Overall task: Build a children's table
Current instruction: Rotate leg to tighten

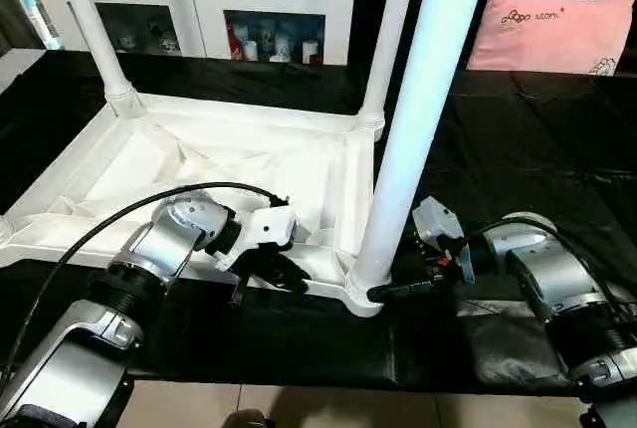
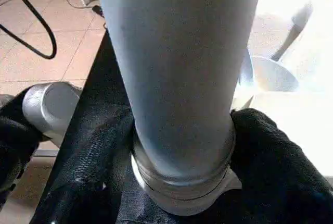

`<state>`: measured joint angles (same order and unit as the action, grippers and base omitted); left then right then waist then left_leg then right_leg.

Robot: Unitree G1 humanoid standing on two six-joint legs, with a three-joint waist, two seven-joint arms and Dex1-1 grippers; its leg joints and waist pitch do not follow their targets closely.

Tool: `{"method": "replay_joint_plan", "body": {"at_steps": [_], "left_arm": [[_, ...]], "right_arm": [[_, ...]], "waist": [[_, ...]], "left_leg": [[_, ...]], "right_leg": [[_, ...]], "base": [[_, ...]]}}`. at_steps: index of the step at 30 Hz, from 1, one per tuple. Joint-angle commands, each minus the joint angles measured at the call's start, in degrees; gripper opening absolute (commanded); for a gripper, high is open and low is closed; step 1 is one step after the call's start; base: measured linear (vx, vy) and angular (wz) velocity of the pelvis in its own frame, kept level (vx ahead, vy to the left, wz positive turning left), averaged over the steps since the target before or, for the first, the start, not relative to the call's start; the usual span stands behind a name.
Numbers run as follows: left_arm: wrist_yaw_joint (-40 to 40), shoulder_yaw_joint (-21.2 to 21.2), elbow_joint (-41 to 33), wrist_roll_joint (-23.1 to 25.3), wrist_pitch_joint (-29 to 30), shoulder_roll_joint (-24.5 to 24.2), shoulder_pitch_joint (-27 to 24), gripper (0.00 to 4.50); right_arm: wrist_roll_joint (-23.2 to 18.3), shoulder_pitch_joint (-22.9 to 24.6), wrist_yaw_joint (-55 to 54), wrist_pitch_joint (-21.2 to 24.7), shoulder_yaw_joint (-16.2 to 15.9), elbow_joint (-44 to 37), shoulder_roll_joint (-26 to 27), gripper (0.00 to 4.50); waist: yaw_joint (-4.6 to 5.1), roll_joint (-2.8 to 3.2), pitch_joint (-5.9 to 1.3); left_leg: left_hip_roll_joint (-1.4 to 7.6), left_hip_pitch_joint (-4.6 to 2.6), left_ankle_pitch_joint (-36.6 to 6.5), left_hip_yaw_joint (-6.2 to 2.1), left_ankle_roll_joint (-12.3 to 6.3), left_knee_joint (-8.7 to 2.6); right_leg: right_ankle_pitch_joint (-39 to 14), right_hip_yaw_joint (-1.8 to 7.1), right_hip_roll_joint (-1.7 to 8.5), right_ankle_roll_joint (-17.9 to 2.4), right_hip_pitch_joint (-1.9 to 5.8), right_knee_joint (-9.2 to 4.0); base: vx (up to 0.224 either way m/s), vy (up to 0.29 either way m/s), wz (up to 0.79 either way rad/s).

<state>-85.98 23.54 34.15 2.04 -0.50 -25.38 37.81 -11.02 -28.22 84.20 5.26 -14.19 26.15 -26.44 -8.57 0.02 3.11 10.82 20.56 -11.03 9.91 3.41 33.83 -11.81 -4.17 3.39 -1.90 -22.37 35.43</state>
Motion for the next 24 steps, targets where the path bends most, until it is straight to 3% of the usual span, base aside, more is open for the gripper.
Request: {"method": "replay_joint_plan", "body": {"at_steps": [1,11,13,15,16,17,19,20,21,23,24], "left_arm": [[-2.4,2.3,-0.7,0.4,-1.5,1.2,0.5,0.0],[0.6,0.7,0.3,-0.2,0.6,2.1,0.3,0.0],[3.4,-0.5,1.3,-0.2,2.5,3.1,0.8,0.0],[5.7,-1.5,2.2,-0.5,3.7,4.0,1.2,0.0],[10.1,-3.4,3.1,-1.0,6.4,5.7,1.8,0.0],[13.8,-4.9,3.5,-1.5,8.9,7.3,2.5,0.0],[19.0,-7.3,3.6,-2.7,13.2,10.0,3.7,0.0],[21.5,-8.4,3.8,-3.2,15.3,11.3,4.4,0.0],[23.7,-9.2,4.0,-3.4,16.8,12.4,4.9,0.0],[25.5,-9.7,4.2,-3.4,17.9,13.3,5.4,0.0],[26.6,-9.9,4.3,-3.2,18.3,13.9,5.7,0.0]], "right_arm": [[0.3,0.5,0.3,-0.4,-0.9,-0.1,0.0,2.68],[-0.8,3.4,-1.1,2.6,-0.6,-2.3,0.6,2.63],[-1.3,4.3,-3.1,4.1,0.1,-2.9,1.3,2.63],[-1.5,4.8,-5.3,5.2,0.7,-3.1,2.1,2.62],[-0.8,5.8,-11.2,5.9,2.0,-2.7,4.3,2.62],[0.4,6.2,-17.9,6.2,3.2,-1.4,6.7,2.62],[1.3,6.1,-27.6,7.4,5.5,1.2,11.0,2.62],[1.2,5.8,-31.6,8.4,6.6,2.5,13.0,2.62],[1.3,5.7,-34.6,9.3,7.3,3.5,14.5,2.62],[1.5,5.4,-37.8,9.9,7.9,4.5,16.1,2.61],[1.7,5.3,-39.9,10.4,8.4,4.9,17.3,2.61]], "waist": [[0.31,-0.15,-4.07],[0.12,-0.08,-3.99],[0.03,0.2,-3.85],[-0.12,0.08,-3.6],[0.02,0.06,-3.47],[0.11,-0.02,-3.18],[0.98,-0.2,-3.25],[1.36,-0.3,-3.23],[1.95,-0.07,-3.34],[2.47,-0.12,-3.42],[2.97,-0.24,-3.53]], "left_leg": [[2.98,-0.34,-4.9,-0.65,-4.16,-3.33],[3.01,-0.49,-6.2,-0.66,-3.62,-3.43],[3.04,-0.58,-6.6,-0.64,-3.4,-3.48],[2.97,-0.73,-8.2,-0.67,-2.79,-3.7],[2.99,-0.75,-8.9,-0.68,-2.26,-3.8],[2.88,-1.07,-11.1,-0.68,-1.32,-4.01],[2.71,-1.04,-12.5,-1.16,0.78,-4.47],[2.69,-0.8,-12.4,-1.28,1.05,-4.57],[2.68,-0.47,-11.8,-1.47,1.37,-4.74],[2.68,-0.75,-11.8,-1.37,1.08,-4.58],[2.5,-0.54,-10.1,-1.13,-0.05,-4.29]], "right_leg": [[-2.1,3.07,5.3,-13.4,3.07,-3.29],[-4.2,3.11,5.36,-13.0,3.09,-3.59],[-4.9,3.16,5.3,-12.8,2.96,-3.77],[-8.9,3.1,5.38,-12.1,2.89,-4.29],[-10.4,3.15,5.47,-11.8,2.85,-4.41],[-15.4,3.16,5.62,-10.8,2.76,-5.06],[-21.9,2.97,5.85,-8.8,2.77,-5.47],[-22.3,2.96,5.94,-8.4,2.96,-5.47],[-21.8,2.83,5.89,-8.0,3.15,-5.46],[-20.1,2.91,5.77,-8.5,2.9,-5.58],[-15.8,3.11,5.57,-10.0,3.0,-5.2]], "base": [[0.0,0.0,0.0],[0.0,0.0,0.0],[0.0,0.0,0.0],[0.0,0.0,0.0],[0.0,0.0,0.0],[0.0,0.0,0.0],[-0.025,0.0,-0.04],[-0.051,-0.001,-0.07],[0.0,0.0,0.0],[0.0,0.0,0.0],[0.0,0.0,0.0]]}}
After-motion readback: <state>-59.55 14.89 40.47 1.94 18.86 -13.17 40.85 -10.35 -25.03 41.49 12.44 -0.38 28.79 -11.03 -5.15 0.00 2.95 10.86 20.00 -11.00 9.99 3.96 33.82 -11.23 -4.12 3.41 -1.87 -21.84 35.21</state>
